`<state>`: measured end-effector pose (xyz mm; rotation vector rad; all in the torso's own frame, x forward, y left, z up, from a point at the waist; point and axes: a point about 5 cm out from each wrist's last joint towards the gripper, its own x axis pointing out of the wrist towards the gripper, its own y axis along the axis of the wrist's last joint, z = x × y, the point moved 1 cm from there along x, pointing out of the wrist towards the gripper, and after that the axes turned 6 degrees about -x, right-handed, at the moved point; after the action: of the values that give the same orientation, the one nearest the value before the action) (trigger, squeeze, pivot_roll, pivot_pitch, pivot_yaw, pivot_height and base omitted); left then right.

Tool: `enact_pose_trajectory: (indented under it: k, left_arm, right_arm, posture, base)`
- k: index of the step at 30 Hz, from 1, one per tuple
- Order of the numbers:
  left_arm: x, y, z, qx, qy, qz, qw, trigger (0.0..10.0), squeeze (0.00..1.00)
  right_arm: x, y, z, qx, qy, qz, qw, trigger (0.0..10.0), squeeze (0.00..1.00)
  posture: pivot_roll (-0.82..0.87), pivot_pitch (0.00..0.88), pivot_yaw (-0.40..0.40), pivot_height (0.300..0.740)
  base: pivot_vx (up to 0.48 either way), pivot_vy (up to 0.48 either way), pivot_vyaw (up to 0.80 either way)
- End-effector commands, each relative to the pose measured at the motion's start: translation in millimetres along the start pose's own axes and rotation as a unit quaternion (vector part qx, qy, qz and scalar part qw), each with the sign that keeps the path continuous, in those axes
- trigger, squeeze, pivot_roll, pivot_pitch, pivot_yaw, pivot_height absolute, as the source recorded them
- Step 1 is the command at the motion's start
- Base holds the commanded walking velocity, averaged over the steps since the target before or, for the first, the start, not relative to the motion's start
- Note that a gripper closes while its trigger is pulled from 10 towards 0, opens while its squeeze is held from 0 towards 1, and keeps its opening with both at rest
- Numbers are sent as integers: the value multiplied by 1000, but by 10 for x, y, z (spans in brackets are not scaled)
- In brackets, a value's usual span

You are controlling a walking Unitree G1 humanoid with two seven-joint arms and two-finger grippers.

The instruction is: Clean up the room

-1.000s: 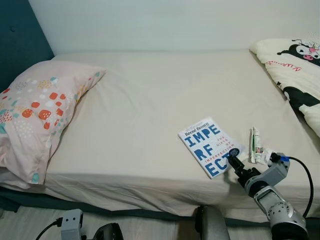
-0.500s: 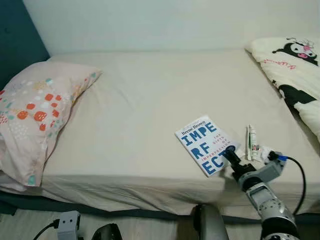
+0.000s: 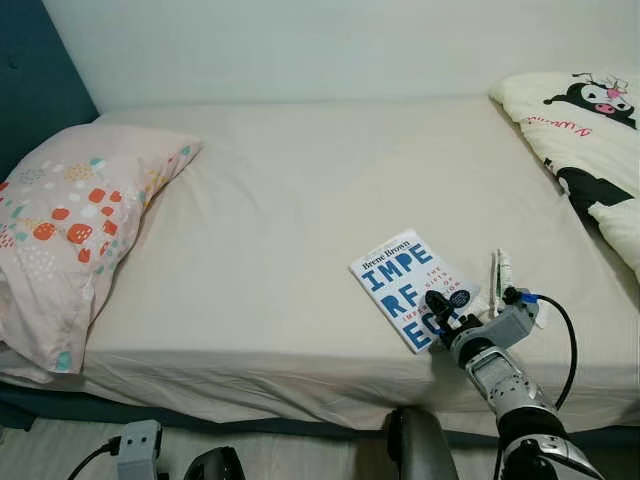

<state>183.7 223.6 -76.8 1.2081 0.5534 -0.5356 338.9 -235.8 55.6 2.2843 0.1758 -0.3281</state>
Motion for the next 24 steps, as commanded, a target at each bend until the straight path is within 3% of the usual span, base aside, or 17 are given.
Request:
enact_pose_trajectory:
  k: [1,3,4,5,6,21,24]
  left_arm:
    - [-55,-119,-62,-3,8,-27,1000,10000,0]
    - [-55,-119,-62,-3,8,-27,1000,10000,0]
    - [-48,-105,-55,-3,7,-24,1000,10000,0]
    - [-48,-105,-55,-3,7,-24,1000,10000,0]
    - [-42,-95,-49,-3,6,-23,1000,10000,0]
    - [-31,-100,-36,-8,12,-24,1000,10000,0]
    - [-20,-66,-48,-13,21,-18,1000,10000,0]
  right_arm:
    - [16,-123,-47,11,14,-23,1000,10000,0]
    - [16,-123,-47,11,14,-23,1000,10000,0]
    - [25,-100,-70,11,24,-13,1000,980,0]
    - [25,-100,-70,11,24,-13,1000,980,0]
    - [32,-78,-84,11,30,-4,999,0,0]
    - [50,23,-91,-8,35,16,999,0,0]
    - [59,84,-154,-20,60,30,998,0,0]
  posture:
    - [-23,156,57,492]
    - [-23,156,57,492]
    - [-24,155,56,492]
    - [-24,155,56,492]
    - [-24,150,53,492]
    - [-27,139,50,492]
    - [-32,132,54,492]
  base:
    - [0,0,0]
    - [0,0,0]
    - [0,0,0]
    - [0,0,0]
    - [0,0,0]
    - [0,0,0]
    - [0,0,0]
